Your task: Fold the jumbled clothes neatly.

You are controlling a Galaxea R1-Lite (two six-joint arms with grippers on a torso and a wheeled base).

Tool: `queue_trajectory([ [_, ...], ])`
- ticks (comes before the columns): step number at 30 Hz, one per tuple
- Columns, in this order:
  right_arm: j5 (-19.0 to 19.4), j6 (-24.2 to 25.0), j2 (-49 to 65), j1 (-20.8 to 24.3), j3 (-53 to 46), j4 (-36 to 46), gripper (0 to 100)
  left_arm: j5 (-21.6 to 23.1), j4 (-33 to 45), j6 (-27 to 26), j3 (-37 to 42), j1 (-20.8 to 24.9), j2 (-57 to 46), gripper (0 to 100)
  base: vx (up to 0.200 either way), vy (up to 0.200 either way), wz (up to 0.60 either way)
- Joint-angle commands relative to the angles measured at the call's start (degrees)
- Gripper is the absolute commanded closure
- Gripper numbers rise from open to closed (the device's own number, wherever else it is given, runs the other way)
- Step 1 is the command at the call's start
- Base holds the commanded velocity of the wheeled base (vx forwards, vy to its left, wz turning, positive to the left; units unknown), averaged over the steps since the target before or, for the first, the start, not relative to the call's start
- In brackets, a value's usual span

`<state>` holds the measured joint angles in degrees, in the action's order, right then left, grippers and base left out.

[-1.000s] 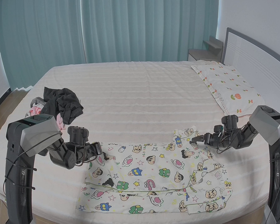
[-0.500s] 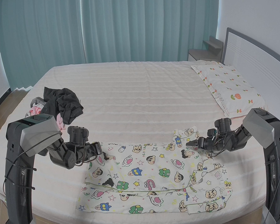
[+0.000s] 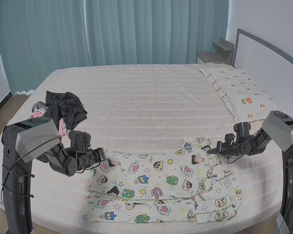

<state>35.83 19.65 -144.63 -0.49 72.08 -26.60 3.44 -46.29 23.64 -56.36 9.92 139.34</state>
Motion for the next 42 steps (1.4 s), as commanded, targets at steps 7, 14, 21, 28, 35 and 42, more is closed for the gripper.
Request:
queue_trajectory([
  [7,4.5,-1.0,6.5,-1.0,-6.6,-0.6,100,0.0,-0.3,0.0,1.2,0.0,-2.9,100,0.0,0.0,0.0],
  [14,4.9,-1.6,10.9,-0.8,-15.7,-6.4,100,0.0,-1.4,-0.1,3.9,0.0,-4.3,100,0.0,0.0,0.0],
  [21,4.8,-4.6,15.3,-0.8,-26.5,-12.5,100,0.3,-5.1,-0.3,9.3,0.2,-7.7,100,0.0,0.0,0.0],
  [28,4.8,-8.1,20.9,-0.7,-36.4,-16.1,100,0.3,-11.2,-2.6,17.3,0.3,-9.0,100,0.0,0.0,0.0],
  [35,4.7,-12.3,22.6,-0.7,-43.1,-16.2,100,0.6,-21.0,-2.9,26.6,0.4,-8.5,100,0.0,0.0,0.0],
  [42,3.7,-16.8,20.7,-0.7,-47.5,-16.3,100,3.2,-28.4,-3.6,33.7,0.4,-5.2,100,0.0,0.0,0.0],
])
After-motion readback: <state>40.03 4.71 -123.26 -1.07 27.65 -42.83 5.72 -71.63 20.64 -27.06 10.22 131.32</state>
